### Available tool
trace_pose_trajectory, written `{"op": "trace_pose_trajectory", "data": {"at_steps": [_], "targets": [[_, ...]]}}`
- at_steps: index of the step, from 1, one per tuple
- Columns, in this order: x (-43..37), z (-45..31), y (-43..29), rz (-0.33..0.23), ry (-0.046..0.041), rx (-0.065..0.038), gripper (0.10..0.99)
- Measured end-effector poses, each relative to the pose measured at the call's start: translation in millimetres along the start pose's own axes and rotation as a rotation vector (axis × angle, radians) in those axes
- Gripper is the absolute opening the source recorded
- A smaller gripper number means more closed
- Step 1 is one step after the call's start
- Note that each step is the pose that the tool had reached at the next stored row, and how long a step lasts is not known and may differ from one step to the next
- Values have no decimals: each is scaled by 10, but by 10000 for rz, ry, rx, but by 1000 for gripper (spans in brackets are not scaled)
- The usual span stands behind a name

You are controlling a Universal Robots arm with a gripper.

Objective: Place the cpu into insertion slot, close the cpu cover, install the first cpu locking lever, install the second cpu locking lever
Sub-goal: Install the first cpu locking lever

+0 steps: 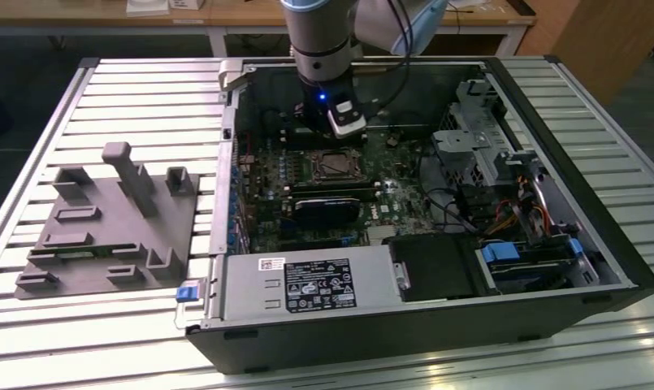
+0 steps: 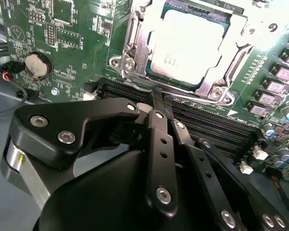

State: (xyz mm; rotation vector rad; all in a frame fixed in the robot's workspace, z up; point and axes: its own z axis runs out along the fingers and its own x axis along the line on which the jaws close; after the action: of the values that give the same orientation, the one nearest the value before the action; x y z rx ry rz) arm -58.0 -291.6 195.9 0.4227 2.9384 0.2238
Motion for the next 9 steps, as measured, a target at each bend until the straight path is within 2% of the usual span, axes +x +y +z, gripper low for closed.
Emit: {"op": "trace_pose_trajectory", "data": {"at_steps": [9], "targets": [[2,19,-3,453,-82,69,106]]}}
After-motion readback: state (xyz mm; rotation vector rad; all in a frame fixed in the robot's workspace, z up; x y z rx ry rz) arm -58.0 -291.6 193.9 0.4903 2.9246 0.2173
